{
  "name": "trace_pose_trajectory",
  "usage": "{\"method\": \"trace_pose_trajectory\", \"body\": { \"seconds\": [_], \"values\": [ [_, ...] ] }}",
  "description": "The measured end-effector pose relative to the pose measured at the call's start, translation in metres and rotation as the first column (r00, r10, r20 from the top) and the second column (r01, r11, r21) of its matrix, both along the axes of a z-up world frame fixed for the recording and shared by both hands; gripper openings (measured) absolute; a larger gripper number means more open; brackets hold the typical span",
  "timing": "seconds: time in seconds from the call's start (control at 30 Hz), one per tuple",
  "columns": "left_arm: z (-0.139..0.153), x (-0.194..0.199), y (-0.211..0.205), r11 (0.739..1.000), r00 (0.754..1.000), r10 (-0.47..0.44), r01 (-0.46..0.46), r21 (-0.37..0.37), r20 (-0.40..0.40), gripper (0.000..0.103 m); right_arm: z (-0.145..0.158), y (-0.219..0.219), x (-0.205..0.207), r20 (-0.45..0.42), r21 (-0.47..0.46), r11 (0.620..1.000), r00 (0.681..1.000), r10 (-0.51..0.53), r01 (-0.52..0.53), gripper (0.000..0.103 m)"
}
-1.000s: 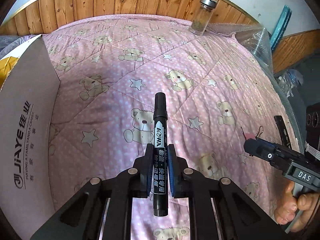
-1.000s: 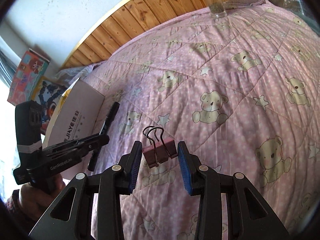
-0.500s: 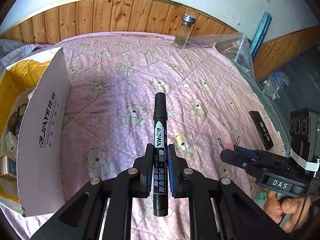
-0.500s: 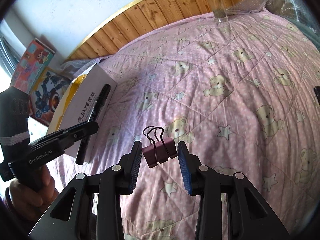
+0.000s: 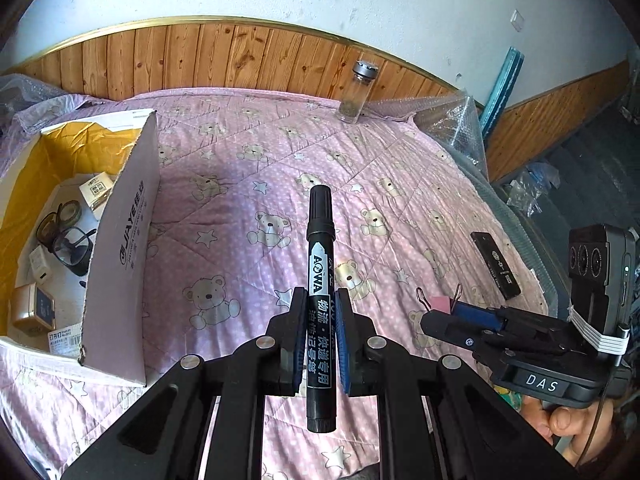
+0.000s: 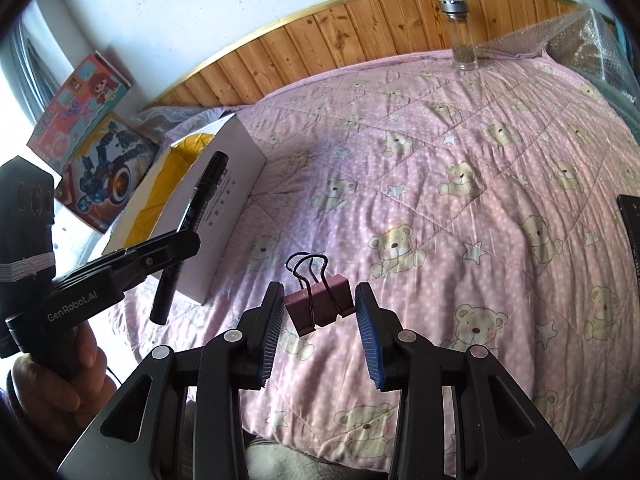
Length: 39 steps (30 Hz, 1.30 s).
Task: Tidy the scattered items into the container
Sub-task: 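Lift and carry the marker and binder clip over the yellow-lined box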
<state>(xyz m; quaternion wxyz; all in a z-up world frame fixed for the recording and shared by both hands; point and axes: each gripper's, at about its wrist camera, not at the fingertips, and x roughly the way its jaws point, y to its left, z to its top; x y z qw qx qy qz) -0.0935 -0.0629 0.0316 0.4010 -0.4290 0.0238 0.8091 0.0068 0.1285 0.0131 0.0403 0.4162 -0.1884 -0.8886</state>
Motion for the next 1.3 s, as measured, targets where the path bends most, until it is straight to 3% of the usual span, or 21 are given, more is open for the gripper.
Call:
{"method": "trace_pose_trajectory", "body": {
  "seconds": [0.4, 0.73, 1.3],
  "values": [
    [0.015, 0.004, -0.042, 0.995, 0.999, 0.032, -0.032, 0.09, -0.003, 0.014, 0.025, -0.046, 0.0, -0.018, 0.069, 0.996, 0.998, 0.067, -0.065, 0.038],
    [0.025, -0.008, -0.088, 0.982, 0.994, 0.106, -0.105, 0.158, 0.001, 0.014, 0.053, -0.093, -0.023, -0.05, 0.125, 0.979, 0.984, 0.171, -0.164, 0.038],
    [0.031, -0.053, -0.171, 0.94, 0.962, 0.271, -0.272, 0.208, 0.03, 0.014, 0.072, -0.154, -0.075, -0.066, 0.172, 0.939, 0.947, 0.313, -0.298, 0.038]
  ]
}}
